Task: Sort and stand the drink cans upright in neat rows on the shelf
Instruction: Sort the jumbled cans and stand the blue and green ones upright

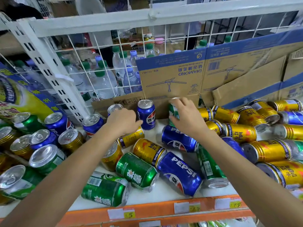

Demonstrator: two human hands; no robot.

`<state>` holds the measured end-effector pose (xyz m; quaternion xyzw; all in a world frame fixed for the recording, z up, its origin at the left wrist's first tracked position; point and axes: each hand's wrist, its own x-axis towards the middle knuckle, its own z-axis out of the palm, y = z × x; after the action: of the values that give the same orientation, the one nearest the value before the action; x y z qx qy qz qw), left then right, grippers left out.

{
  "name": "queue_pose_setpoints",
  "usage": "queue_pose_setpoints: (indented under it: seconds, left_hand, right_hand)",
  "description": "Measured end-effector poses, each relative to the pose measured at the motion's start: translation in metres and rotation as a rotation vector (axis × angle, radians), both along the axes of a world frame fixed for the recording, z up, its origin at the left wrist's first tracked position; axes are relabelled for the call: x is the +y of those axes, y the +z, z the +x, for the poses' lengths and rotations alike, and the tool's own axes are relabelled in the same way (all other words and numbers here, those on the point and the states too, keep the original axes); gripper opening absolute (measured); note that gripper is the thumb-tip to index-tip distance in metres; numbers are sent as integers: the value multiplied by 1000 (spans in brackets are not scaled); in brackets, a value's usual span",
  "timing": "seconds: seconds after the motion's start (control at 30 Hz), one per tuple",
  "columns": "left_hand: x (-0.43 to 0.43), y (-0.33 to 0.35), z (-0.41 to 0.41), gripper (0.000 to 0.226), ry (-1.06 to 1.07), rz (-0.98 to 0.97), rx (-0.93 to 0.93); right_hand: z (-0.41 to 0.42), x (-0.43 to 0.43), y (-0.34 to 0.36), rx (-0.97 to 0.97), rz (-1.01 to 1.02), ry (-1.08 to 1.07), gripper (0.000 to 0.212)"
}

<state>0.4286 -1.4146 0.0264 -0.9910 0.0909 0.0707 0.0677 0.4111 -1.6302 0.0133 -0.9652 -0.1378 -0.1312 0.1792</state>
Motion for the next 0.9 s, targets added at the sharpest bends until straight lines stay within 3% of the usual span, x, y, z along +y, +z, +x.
queue_pose_setpoints:
  seconds: [0.1, 0.23, 0.37, 0.5, 0.6, 0.73, 0.9]
  left_hand:
    - [6, -4, -9, 52, -16, 45, 129]
    - [3, -14, -16, 67, -18, 141, 158]
    - [3, -22, -18, 87, 10, 202, 137]
    - [2, -40, -18, 85, -1, 227, 39]
    - [3, -40, -15, 73, 9, 136, 29]
    - [9, -34, -11, 76, 13, -71, 143]
    - [20, -20, -15, 73, 73, -200, 6]
  right_hand:
    - [-6, 1, 0, 98, -115, 55, 48]
    - [-12, 4, -4, 142, -100, 34, 45]
    - [-15, 0, -20, 410, -287, 61, 71]
    - [-16, -3, -33, 365, -316, 46, 78]
    - [-17, -1, -43, 302, -359, 18, 87]
    - [-11, -3, -45, 281, -340, 10, 88]
    - [-10, -3, -46, 264, -332, 4, 84]
